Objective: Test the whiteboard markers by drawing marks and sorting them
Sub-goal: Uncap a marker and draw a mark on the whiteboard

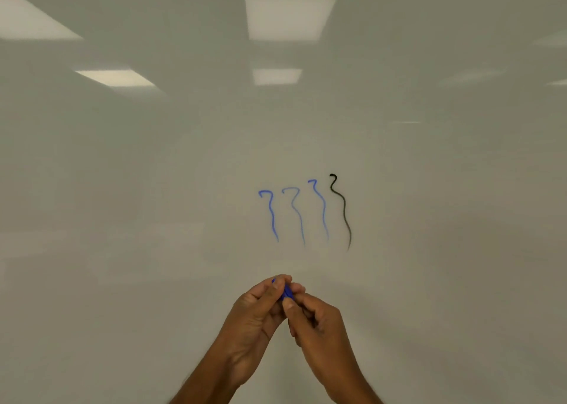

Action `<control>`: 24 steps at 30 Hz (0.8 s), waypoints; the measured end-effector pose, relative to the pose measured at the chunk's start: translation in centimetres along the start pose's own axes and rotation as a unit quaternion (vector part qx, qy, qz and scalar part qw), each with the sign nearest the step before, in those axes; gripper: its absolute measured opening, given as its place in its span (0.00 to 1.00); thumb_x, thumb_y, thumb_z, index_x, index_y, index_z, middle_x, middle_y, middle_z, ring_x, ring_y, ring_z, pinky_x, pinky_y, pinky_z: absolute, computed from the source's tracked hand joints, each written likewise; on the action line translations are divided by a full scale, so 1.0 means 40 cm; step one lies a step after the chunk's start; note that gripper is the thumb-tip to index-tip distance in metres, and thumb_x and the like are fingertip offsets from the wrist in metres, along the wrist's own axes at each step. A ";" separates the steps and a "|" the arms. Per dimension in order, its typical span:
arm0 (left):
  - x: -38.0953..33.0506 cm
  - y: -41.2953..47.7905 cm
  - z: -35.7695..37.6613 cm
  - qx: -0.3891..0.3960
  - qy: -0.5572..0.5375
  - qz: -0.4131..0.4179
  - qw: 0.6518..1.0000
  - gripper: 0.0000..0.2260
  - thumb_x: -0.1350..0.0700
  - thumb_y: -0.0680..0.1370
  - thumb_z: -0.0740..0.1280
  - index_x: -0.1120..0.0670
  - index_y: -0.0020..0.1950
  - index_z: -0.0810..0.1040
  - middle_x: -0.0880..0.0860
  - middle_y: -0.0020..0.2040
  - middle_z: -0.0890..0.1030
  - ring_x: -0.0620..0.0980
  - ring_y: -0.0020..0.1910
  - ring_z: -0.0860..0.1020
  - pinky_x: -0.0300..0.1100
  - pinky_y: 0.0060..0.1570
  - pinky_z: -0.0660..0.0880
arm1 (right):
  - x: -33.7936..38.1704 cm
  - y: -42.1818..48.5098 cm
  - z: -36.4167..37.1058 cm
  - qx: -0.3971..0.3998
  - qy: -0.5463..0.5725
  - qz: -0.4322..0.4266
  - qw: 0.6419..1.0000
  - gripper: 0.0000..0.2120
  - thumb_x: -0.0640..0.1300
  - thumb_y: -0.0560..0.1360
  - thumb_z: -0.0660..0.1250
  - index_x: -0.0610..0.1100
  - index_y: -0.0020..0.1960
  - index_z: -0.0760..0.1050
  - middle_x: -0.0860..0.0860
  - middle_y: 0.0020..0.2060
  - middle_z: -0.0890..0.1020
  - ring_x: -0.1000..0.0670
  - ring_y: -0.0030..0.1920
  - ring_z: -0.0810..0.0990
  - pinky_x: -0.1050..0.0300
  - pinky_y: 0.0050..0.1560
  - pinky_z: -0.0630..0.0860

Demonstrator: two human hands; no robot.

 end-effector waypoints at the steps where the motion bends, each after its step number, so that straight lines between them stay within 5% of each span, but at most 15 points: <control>1: -0.011 0.004 -0.004 0.013 0.001 0.002 1.000 0.14 0.56 0.77 0.69 0.63 0.57 0.82 0.66 0.57 0.83 0.60 0.56 0.83 0.50 0.57 0.80 | 0.012 0.003 0.004 -0.008 0.000 -0.002 1.000 0.08 0.43 0.81 0.65 0.48 0.49 0.84 0.61 0.27 0.78 0.60 0.29 0.75 0.68 0.35 0.70; 6: -0.048 0.026 -0.007 0.014 0.040 0.038 0.998 0.14 0.56 0.77 0.68 0.64 0.57 0.82 0.65 0.53 0.84 0.61 0.56 0.83 0.52 0.62 0.76 | 0.043 0.030 0.030 -0.080 -0.032 0.006 0.996 0.10 0.47 0.79 0.67 0.47 0.44 0.85 0.60 0.24 0.77 0.60 0.28 0.75 0.68 0.34 0.70; 12: -0.057 0.035 0.012 -0.010 0.017 0.057 0.998 0.10 0.59 0.79 0.67 0.63 0.55 0.83 0.63 0.50 0.86 0.60 0.52 0.85 0.51 0.59 0.77 | 0.069 0.048 0.033 -0.114 -0.056 0.001 0.992 0.15 0.52 0.78 0.68 0.48 0.35 0.82 0.46 0.26 0.77 0.57 0.27 0.71 0.63 0.33 0.72; 17: -0.149 0.085 -0.025 -0.099 -0.082 0.136 0.982 0.07 0.63 0.80 0.66 0.64 0.55 0.80 0.63 0.49 0.84 0.59 0.49 0.84 0.51 0.59 0.79 | 0.045 0.031 0.002 -0.136 -0.093 0.023 0.986 0.28 0.58 0.75 0.69 0.34 0.33 0.73 0.50 0.23 0.65 0.54 0.26 0.63 0.60 0.30 0.64; 21: -0.230 0.101 -0.071 -0.166 0.114 0.259 0.945 0.07 0.55 0.80 0.69 0.56 0.55 0.84 0.50 0.48 0.87 0.46 0.51 0.85 0.43 0.60 0.77 | 0.033 0.023 -0.048 -0.129 -0.074 0.032 0.988 0.19 0.54 0.78 0.67 0.44 0.35 0.81 0.51 0.23 0.71 0.54 0.25 0.66 0.63 0.30 0.65; 24: -0.225 0.092 -0.067 -0.147 0.261 0.353 0.886 0.09 0.54 0.80 0.68 0.51 0.59 0.83 0.42 0.55 0.85 0.39 0.59 0.80 0.36 0.63 0.74 | 0.077 0.065 -0.093 -0.118 -0.014 0.007 0.993 0.07 0.43 0.81 0.65 0.49 0.52 0.82 0.46 0.33 0.83 0.52 0.29 0.73 0.61 0.29 0.67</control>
Point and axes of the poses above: each hand's wrist, its own y-axis towards the middle knuckle, its own z-axis out of the palm, x = y × z, the point moved 4 cm from there along y, towards the middle knuckle
